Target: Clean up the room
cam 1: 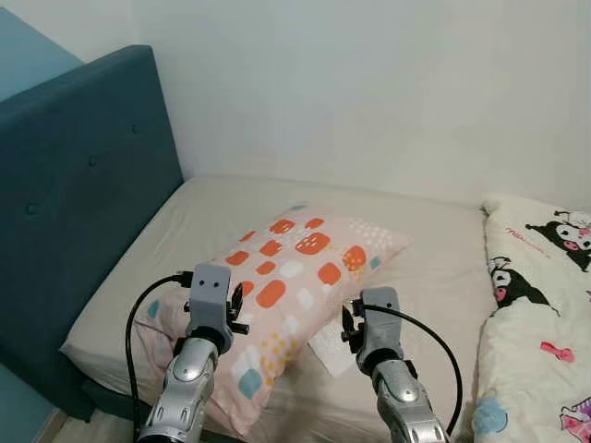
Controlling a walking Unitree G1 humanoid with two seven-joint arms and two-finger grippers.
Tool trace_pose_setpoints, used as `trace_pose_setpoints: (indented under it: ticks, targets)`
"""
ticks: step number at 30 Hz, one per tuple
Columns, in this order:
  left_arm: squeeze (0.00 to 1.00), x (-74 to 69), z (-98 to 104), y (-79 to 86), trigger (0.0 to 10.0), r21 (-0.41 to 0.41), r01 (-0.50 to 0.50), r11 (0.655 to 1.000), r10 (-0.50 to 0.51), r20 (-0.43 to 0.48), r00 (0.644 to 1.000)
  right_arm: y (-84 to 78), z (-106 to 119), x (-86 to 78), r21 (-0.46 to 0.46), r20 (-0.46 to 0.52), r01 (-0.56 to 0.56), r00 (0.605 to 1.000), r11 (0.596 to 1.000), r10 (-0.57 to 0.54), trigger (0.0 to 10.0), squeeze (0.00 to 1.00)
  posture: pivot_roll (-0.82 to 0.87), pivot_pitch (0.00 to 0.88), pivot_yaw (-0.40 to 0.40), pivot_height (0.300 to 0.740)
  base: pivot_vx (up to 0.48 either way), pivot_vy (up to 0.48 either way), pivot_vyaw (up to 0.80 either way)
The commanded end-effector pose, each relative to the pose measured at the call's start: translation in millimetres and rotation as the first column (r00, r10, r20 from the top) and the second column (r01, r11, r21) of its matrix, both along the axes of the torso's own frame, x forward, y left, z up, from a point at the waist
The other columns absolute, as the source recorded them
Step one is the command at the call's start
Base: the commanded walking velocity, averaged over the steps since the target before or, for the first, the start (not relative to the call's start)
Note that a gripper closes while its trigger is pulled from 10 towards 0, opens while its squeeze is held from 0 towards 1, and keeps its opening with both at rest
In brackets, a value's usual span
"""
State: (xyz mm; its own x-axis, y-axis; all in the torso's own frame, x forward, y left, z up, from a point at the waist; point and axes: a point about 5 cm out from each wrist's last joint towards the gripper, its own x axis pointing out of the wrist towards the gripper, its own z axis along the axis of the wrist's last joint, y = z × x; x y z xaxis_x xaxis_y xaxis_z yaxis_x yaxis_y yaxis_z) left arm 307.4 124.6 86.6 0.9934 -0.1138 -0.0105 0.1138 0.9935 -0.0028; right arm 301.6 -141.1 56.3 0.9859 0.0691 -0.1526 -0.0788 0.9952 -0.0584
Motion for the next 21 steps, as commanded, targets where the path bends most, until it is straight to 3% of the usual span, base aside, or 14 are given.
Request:
trace_pose_setpoints:
  ticks: [1,21]
  targets:
    - [0.0,-3.9,-6.3,1.9,10.0,-0.003,-0.002,1.0,0.002,-0.03,1.0,-4.1,-6.7,-2.3,0.016,-0.036,0.02,0.999,1.0,-0.019,10.0,0.0,-0.01,0.034,-0.013,0.738,0.0,0.0,0.0]
    - [0.0,-6.4,-8.3,2.9,10.0,0.001,0.002,1.0,-0.002,-0.044,0.999,-2.7,-7.0,-1.1,0.033,-0.045,0.01,0.999,0.999,-0.009,10.0,0.0,0.0,0.038,-0.009,0.653,0.0,0.0,0.0]
